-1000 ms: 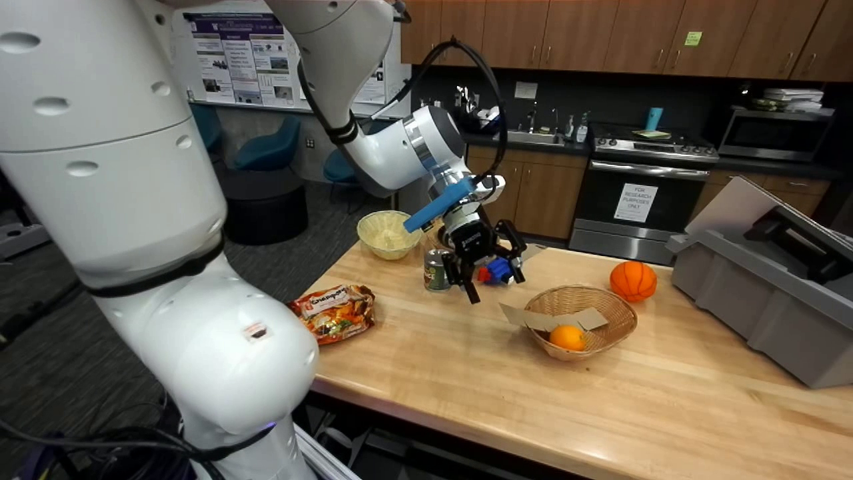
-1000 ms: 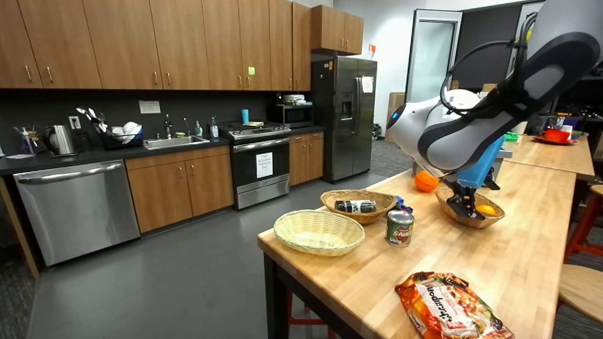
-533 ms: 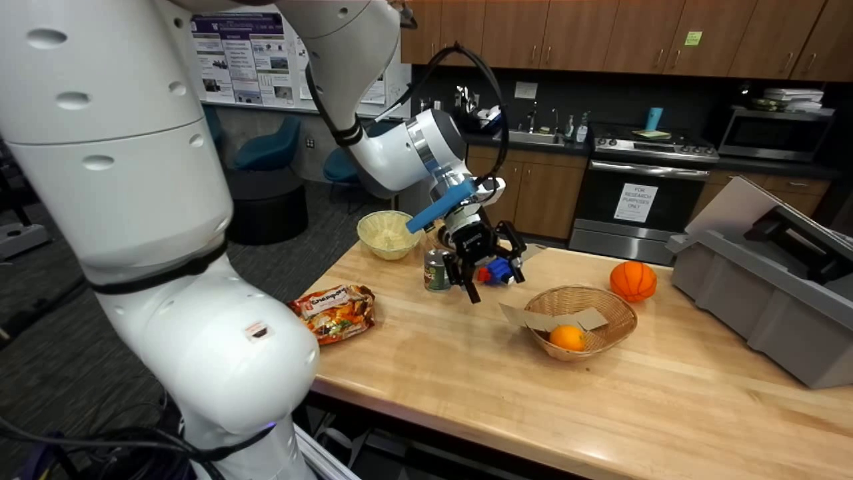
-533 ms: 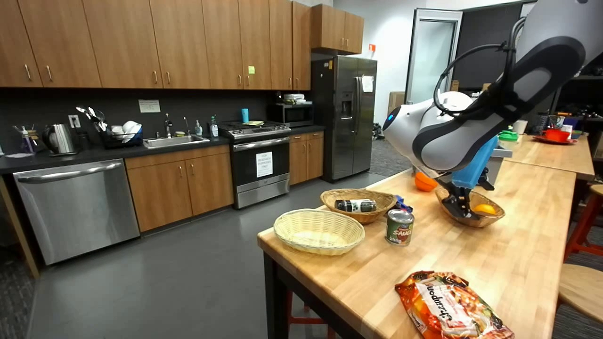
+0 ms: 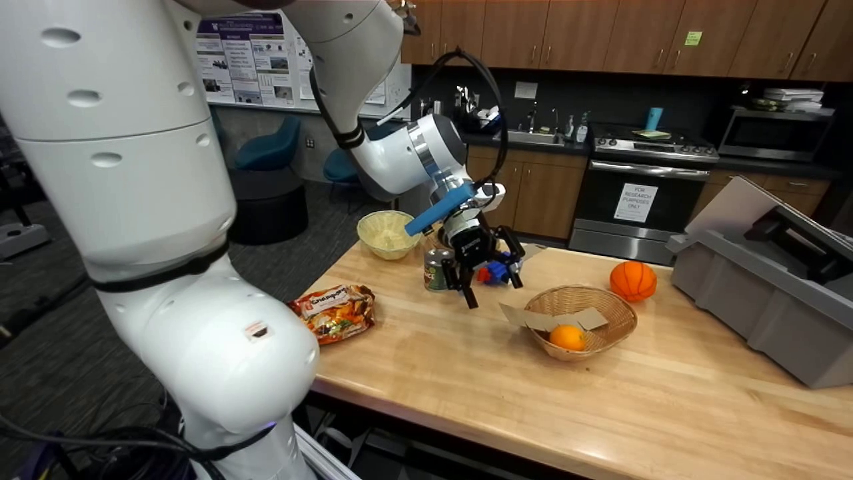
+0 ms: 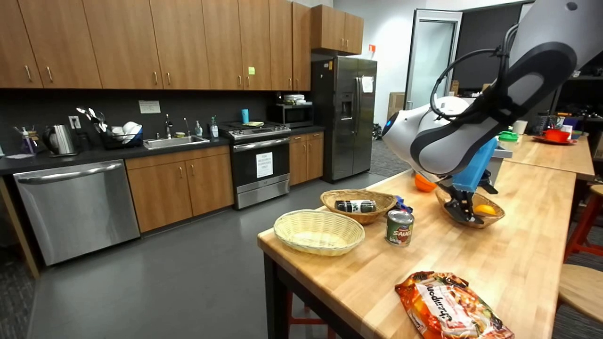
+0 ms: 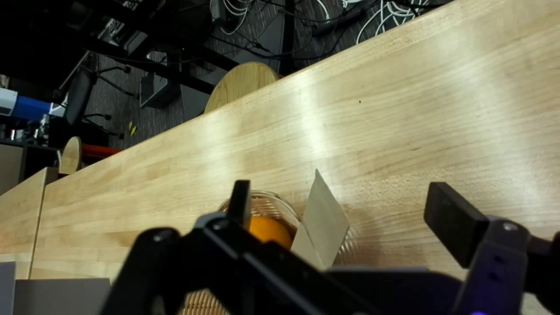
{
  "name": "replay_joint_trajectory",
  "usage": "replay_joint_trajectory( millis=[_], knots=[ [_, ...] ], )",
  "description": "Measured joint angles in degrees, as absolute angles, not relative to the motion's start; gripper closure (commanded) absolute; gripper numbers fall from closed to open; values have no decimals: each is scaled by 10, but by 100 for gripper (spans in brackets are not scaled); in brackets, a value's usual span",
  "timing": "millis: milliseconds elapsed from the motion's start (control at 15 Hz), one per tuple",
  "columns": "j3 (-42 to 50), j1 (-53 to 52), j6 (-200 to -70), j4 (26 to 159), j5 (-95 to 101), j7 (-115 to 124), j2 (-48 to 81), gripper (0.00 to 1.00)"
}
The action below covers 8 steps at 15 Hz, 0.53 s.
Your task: Move the brown paper to the table
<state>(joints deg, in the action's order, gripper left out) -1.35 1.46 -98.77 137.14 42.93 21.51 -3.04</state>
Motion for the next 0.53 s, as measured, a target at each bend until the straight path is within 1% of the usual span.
replay_joint_trajectory(
  millis=[533],
  knots=[
    [-14, 13, -965, 1369, 421, 213, -30, 0]
  ],
)
